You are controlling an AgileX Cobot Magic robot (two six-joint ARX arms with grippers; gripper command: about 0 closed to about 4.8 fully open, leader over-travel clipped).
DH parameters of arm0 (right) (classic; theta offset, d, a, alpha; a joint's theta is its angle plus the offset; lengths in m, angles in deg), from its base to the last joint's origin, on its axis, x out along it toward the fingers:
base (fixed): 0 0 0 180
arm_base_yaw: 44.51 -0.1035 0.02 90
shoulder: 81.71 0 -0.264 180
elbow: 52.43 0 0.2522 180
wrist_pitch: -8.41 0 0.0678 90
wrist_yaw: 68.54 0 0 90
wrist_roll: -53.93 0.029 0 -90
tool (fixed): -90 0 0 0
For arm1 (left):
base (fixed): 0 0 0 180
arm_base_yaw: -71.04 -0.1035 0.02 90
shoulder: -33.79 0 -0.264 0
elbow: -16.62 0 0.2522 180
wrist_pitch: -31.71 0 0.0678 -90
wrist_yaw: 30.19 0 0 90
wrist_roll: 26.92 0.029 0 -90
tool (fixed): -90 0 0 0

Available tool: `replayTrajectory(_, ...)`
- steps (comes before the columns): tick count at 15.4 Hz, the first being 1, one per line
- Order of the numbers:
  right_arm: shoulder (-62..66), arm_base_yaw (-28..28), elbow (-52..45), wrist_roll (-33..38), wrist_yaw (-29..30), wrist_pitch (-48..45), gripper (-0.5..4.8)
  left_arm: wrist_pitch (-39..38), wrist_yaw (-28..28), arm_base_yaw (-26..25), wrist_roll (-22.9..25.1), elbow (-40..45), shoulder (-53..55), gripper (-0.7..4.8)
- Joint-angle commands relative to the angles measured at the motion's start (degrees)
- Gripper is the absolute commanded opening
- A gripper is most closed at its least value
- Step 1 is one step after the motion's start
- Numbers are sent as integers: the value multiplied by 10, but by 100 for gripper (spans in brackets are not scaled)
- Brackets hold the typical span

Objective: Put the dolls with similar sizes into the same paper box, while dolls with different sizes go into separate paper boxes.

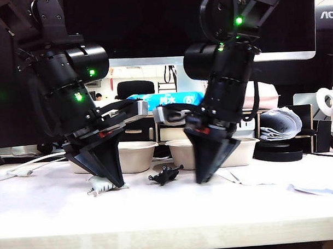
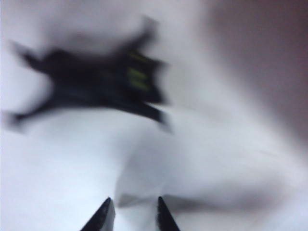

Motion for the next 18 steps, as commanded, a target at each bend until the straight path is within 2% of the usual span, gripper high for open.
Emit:
replayTrajectory(1,-23,0,-1,30,-31,4,117,15,-47,2,-21,4,9,-6)
replayTrajectory(3,-42,20,-2,47,-67,8,117,99,-81,2,-48,-12,9,-6)
replayTrajectory(6,-80,64,-2,77,-75,24,117,228,-78,2,-75,-52,10,-6)
replayTrajectory(10,-122,105,-2,76,-73,24,117,275,-79,2,-81,-149,31,-6)
replayTrajectory(13,-127,118,-2,76,-75,29,117,190,-141,2,-89,-281,146,7)
replayTrajectory(14,-127,119,-2,76,-76,30,117,158,-143,2,-89,-305,162,114)
replayTrajectory(15,-128,122,-2,76,-75,31,117,138,-137,2,-85,-314,165,300)
replayTrajectory(16,-127,125,-2,76,-75,31,117,135,-121,2,-84,-314,163,430)
replayTrajectory(17,-127,126,-2,76,-75,27,117,125,-120,2,-84,-314,160,471)
replayTrajectory(18,-128,126,-2,76,-75,24,117,104,-125,2,-84,-314,156,471)
